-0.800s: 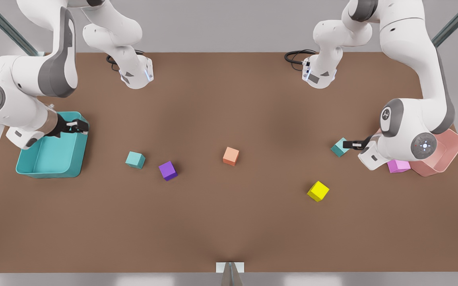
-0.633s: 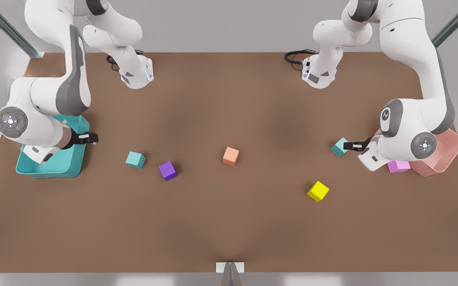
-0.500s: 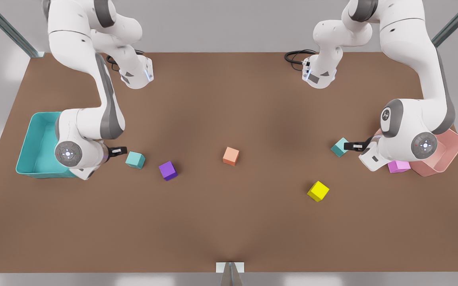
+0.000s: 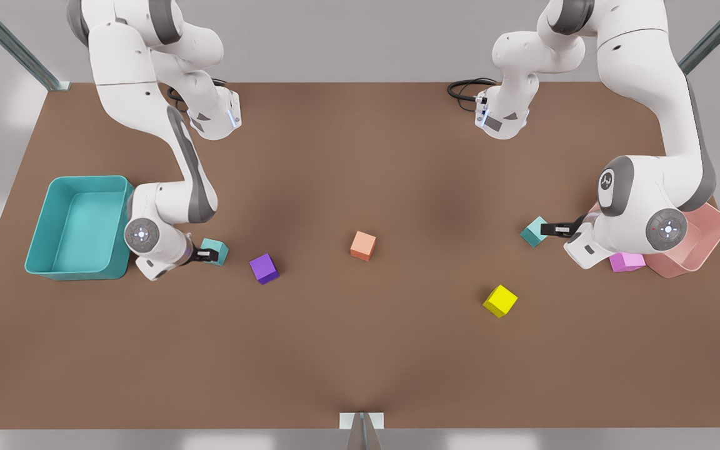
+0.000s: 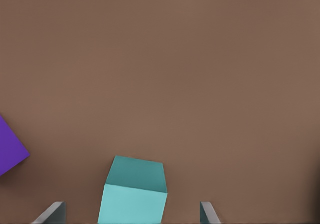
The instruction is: Stack the two blue cubes on top of each other
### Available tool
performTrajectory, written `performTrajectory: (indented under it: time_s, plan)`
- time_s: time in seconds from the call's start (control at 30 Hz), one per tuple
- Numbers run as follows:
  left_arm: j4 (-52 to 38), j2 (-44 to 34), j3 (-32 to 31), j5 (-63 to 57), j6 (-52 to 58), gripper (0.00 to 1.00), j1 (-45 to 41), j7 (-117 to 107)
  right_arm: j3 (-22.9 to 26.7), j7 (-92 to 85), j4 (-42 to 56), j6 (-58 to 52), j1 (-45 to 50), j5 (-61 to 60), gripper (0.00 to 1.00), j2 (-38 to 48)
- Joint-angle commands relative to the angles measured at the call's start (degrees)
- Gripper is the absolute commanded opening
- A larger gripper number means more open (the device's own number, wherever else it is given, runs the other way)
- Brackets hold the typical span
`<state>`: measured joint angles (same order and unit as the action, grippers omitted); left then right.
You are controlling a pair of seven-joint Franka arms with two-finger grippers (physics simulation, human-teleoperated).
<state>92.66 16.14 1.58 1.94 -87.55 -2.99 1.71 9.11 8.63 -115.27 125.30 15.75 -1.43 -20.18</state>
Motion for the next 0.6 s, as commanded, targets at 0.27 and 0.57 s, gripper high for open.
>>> performTrajectory:
  time_s: [0.27,0.57]
  plan:
    - [-0.02,-0.05,0.00,-0.01,1.06,1.00,0.09,-0.04,0.03,12.03,-3.56,5.22,-0.02,-2.70,1.00,-0.47]
    - [-0.02,-0.05,0.00,-0.01,1.15,1.00,0.00,-0.04,0.03,11.32,-3.74,4.95,-0.11,-3.23,1.00,-3.90]
